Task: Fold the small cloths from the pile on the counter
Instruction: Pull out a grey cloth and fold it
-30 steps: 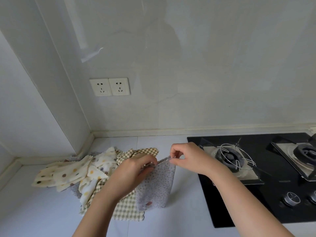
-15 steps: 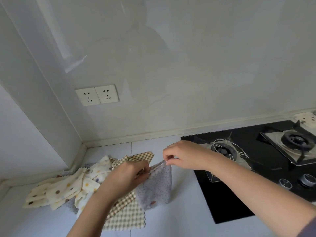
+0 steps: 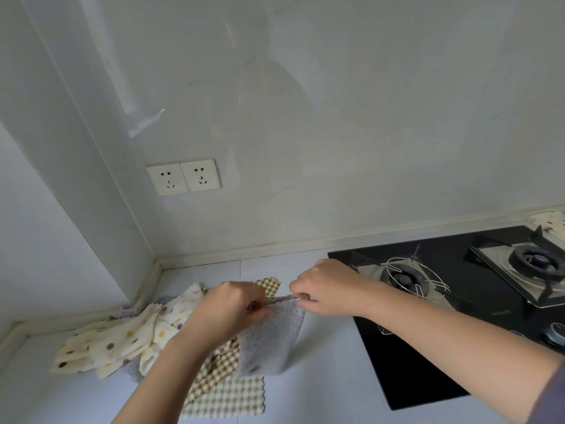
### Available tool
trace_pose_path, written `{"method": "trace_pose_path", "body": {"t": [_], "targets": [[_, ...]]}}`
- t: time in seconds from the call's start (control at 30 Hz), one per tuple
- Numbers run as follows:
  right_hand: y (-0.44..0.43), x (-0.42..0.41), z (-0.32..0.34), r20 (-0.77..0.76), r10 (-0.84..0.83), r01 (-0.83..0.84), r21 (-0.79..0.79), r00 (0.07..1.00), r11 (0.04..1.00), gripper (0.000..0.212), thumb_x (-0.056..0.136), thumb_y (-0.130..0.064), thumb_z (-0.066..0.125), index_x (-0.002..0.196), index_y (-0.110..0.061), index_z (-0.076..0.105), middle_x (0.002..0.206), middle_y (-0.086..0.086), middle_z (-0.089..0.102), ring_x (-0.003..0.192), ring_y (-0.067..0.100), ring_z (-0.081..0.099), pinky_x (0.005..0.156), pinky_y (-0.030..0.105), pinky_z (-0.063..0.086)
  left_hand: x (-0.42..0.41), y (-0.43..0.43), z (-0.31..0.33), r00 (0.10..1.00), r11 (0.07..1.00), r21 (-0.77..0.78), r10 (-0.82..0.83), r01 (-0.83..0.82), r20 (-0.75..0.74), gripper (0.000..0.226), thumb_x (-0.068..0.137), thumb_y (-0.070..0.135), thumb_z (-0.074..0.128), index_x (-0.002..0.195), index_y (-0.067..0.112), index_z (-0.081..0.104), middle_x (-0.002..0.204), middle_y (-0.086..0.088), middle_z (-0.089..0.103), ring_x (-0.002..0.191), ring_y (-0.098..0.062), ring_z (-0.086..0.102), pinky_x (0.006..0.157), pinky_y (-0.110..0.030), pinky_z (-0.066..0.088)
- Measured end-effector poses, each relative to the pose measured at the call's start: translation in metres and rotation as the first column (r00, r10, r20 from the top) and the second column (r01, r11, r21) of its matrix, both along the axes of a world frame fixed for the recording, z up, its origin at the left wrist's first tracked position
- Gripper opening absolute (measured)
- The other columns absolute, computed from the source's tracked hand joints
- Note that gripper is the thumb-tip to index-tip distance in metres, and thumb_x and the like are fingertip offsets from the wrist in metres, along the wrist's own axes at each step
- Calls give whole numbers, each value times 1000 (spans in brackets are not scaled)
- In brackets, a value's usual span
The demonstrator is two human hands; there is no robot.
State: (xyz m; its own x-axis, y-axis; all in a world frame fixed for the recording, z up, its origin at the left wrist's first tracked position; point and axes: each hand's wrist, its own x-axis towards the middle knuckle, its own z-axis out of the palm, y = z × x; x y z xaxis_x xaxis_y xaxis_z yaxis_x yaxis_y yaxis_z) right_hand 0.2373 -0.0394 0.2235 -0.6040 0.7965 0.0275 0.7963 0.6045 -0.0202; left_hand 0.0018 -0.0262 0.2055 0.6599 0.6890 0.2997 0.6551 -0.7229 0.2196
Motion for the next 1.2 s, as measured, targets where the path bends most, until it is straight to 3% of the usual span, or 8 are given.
{"method": "trace_pose_path", "body": {"t": [0.07,0.17,0.33,0.47,0.63,0.9,1.07,1.2], "targets": [[-1,2,4,-69,-19,14,-81,997,997,12,90,-19,53,79,-21,49,73,-3,61,66,20,53,65,32,43,-4,1,1,999,1000,-16,-14,13,-35,30,81,40,74,69,34,47,61,19,44,53,3,41,49,-11,29],[1,9,9,-198,-59,16,-213,979,977,9,87,-14,57,82,-22,56,84,-7,68,79,11,62,74,31,49,-11,3,1,997,999,-31,-33,31,-73,24,82,40,72,71,27,55,65,16,51,57,1,45,51,-9,30],[6,19,13,-221,-37,-19,-245,974,969,10,86,-9,57,83,-18,58,86,-9,67,86,2,60,79,24,48,-11,3,4,991,997,-35,-74,70,-116,17,83,33,71,76,21,61,71,11,61,62,-4,55,56,-23,49],[8,24,18,-290,-98,14,-277,952,961,11,86,-7,57,84,-18,60,88,-11,67,89,-2,62,77,19,48,-10,4,3,995,998,-8,-56,55,-87,19,82,29,71,75,21,56,69,15,54,59,-4,52,51,-14,40],[7,27,19,-325,-142,53,-267,935,962,5,87,-15,61,85,-20,61,88,-13,68,90,-3,63,78,23,51,-6,3,-2,997,999,20,-41,42,-63,20,84,40,45,75,24,53,67,14,53,55,-3,52,48,-17,42],[0,26,23,-248,-72,30,-168,966,985,11,87,-15,61,77,-17,57,77,-6,66,76,8,62,74,31,51,-5,3,3,993,985,146,-83,96,-88,11,90,34,41,84,28,35,53,9,47,42,-12,44,39,-22,30],[-3,27,18,-335,-152,89,-197,930,976,21,93,-18,58,113,-25,60,96,-10,64,83,4,59,75,22,48,-3,4,-5,995,994,105,11,-1,-98,21,97,28,50,117,27,46,68,5,63,56,-14,59,48,-28,47],[1,27,12,-473,-250,143,-251,845,957,10,87,-11,61,90,-16,68,90,-6,65,81,7,58,79,25,47,5,4,1,994,997,53,46,-51,100,11,93,15,55,88,20,64,82,11,60,68,-5,57,58,-22,47]]}}
